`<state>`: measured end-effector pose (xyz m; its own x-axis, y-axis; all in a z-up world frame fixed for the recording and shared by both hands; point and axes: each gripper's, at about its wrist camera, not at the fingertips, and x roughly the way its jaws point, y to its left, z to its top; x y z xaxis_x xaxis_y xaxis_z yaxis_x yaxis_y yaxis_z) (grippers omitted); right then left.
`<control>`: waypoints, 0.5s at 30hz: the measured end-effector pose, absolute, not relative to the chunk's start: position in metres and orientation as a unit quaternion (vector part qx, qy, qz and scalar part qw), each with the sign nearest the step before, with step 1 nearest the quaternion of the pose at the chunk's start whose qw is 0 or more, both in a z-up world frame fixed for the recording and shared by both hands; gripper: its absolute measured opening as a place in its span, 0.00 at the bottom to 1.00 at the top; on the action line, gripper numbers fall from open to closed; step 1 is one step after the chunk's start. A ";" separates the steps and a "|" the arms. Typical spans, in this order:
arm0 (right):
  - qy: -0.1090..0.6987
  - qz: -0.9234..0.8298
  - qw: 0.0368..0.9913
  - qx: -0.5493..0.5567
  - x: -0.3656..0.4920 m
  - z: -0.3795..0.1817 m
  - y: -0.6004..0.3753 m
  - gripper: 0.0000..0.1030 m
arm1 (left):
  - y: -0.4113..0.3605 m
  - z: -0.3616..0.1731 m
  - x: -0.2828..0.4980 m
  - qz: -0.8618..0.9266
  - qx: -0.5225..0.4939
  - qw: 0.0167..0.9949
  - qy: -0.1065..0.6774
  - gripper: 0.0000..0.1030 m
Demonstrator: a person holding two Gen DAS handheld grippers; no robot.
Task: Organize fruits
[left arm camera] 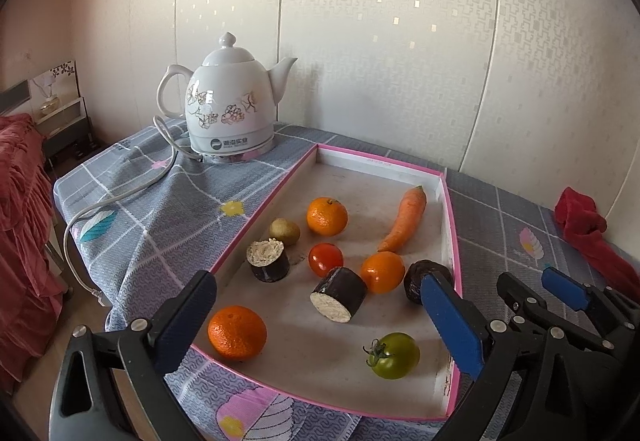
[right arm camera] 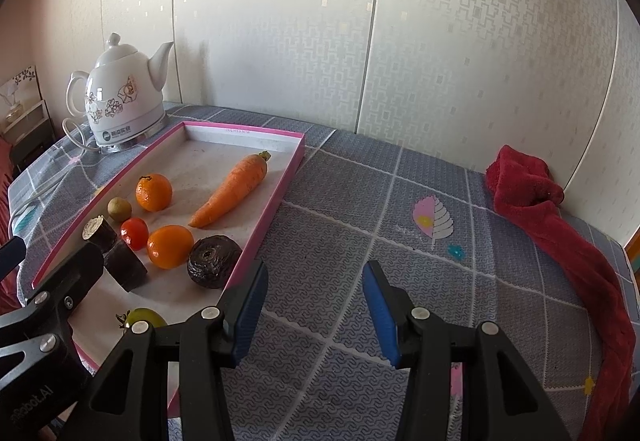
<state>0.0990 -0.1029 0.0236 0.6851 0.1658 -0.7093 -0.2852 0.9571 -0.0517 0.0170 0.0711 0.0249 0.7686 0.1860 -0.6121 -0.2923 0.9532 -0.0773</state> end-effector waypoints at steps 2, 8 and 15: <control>0.377 0.124 0.914 -0.078 0.099 0.024 -0.103 0.48 | 0.072 0.025 0.017 0.130 -0.083 0.937 0.315 1.00; 0.376 0.123 0.915 -0.080 0.099 0.024 -0.103 0.48 | 0.072 0.026 0.017 0.130 -0.086 0.937 0.313 1.00; 0.377 0.124 0.914 -0.080 0.099 0.024 -0.103 0.48 | 0.068 0.032 0.014 0.122 -0.083 0.943 0.298 0.99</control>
<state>0.0993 -0.1027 0.0239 0.6848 0.1659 -0.7096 -0.2867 0.9566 -0.0530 0.0136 0.0684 0.0317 0.7923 0.1818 -0.5824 -0.2802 0.9564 -0.0826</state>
